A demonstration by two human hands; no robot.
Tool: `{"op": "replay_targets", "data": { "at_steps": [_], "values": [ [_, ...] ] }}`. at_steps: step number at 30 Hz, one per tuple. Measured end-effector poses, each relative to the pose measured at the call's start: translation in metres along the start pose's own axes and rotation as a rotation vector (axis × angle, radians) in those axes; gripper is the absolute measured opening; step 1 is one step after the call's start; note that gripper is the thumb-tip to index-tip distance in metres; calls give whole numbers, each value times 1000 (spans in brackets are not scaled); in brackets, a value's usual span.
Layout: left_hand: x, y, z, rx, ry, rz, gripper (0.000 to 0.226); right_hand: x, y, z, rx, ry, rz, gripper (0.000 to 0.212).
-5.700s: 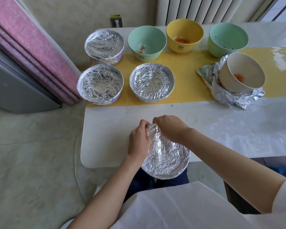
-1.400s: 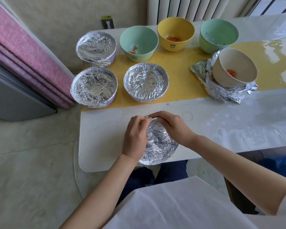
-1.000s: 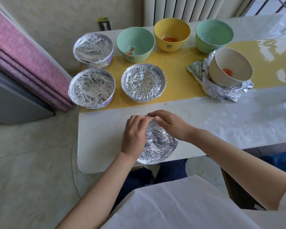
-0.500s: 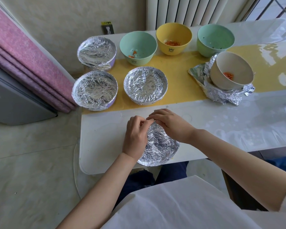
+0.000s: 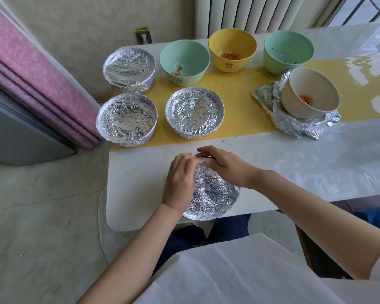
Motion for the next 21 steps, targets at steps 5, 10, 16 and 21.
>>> {"op": "replay_targets", "data": {
  "at_steps": [5,10,16,21],
  "values": [
    [-3,-3,3,42,-26,32,20,1,1,-2,26,-56,-19,37],
    [1,0,2,30,-53,2,20,-2,-6,-1,118,-110,-126,34],
    [4,1,3,35,-7,-12,16,-5,-6,2,123,-100,-170,34],
    [4,2,-1,35,15,13,14,-6,-13,-4,154,-107,-226,39]
  ]
}}
Point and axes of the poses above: each hand's wrist, its own y-axis towards the middle knuckle, its own x-axis out of the back of the hand, z = x × y, the point moved 4 cm from there along y, towards the middle knuckle, and after that the axes turned 10 degrees about -x, right-handed, at the moved point
